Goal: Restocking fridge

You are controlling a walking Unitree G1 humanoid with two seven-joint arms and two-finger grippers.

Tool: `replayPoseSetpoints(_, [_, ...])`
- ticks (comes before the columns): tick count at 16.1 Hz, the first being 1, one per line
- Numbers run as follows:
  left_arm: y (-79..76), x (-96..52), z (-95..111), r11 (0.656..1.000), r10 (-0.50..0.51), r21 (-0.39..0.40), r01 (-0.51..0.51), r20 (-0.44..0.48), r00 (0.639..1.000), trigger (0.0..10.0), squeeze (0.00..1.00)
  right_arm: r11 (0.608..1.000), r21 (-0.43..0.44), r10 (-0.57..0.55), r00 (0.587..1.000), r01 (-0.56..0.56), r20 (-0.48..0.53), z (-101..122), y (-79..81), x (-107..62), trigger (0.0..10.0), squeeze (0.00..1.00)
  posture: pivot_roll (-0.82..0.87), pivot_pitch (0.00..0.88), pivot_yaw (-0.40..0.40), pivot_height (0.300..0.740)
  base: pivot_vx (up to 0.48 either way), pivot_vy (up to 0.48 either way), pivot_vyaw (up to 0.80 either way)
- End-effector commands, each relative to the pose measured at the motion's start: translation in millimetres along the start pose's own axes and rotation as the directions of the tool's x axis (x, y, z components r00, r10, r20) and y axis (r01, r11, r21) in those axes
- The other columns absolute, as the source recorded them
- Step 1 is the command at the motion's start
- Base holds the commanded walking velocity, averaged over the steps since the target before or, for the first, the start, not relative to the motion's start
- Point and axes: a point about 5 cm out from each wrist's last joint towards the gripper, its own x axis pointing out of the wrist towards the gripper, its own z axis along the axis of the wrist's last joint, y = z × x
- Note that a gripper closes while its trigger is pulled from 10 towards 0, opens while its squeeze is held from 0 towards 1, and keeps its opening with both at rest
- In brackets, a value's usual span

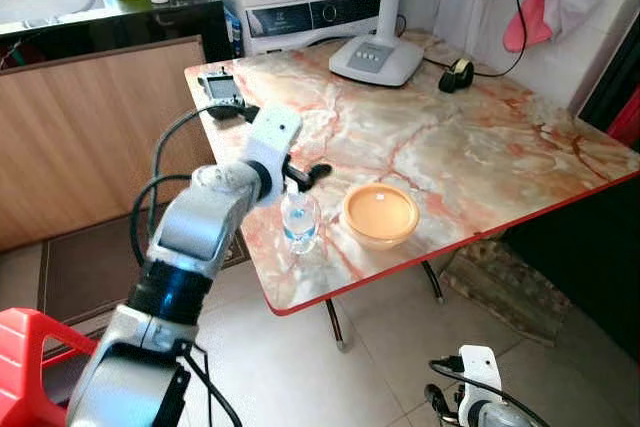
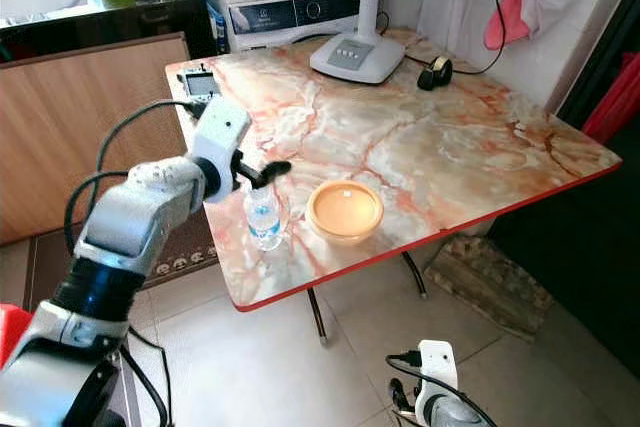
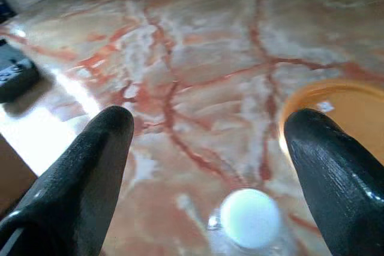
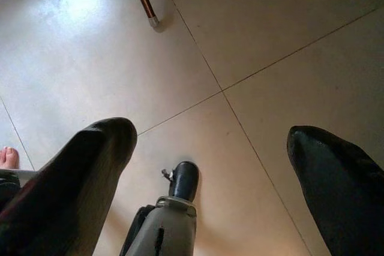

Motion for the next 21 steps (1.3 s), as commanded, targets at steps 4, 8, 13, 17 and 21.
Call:
replayPoseSetpoints(4, [5.1,2.6,-2,0.998,0.005,-0.068,-0.007,-0.031,1.000,10.0,0.00,1.000,-0.014,-0.004,1.000,0.004,-0.005,2,-1.5,-0.2,10.0,0.00,0.17,0.009,-0.033,0.740,0.000,0.000,0.00])
replayPoseSetpoints(8, [1.7,4.1,-9,0.995,-0.029,-0.097,0.022,-0.068,0.997,10.0,0.00,1.000,-0.022,-0.004,1.000,0.004,-0.006,2,-2.8,-0.5,10.0,0.00,0.17,0.016,-0.038,0.740,0.000,0.000,0.00])
replayPoseSetpoints(13, [-4.8,1.4,-12,0.996,-0.077,-0.047,0.073,-0.091,0.993,10.0,0.00,1.000,-0.030,-0.001,1.000,0.001,-0.006,3,-2.2,-0.4,10.0,0.00,0.17,0.015,-0.037,0.740,0.000,0.000,0.00])
replayPoseSetpoints(17, [-2.5,0.3,-15,0.998,-0.065,-0.033,0.061,-0.112,0.992,5.5,0.00,0.999,-0.032,0.002,1.000,-0.002,-0.007,3,-1.6,-0.3,10.0,0.00,0.17,0.015,-0.035,0.740,0.000,0.000,0.00])
replayPoseSetpoints(21, [-13.5,-0.8,-14,0.990,-0.139,-0.030,0.137,-0.094,0.986,10.0,0.00,0.999,-0.042,0.003,1.000,-0.003,-0.009,3,-2.1,-0.4,10.0,0.00,0.17,0.016,-0.037,0.740,0.000,0.000,0.00])
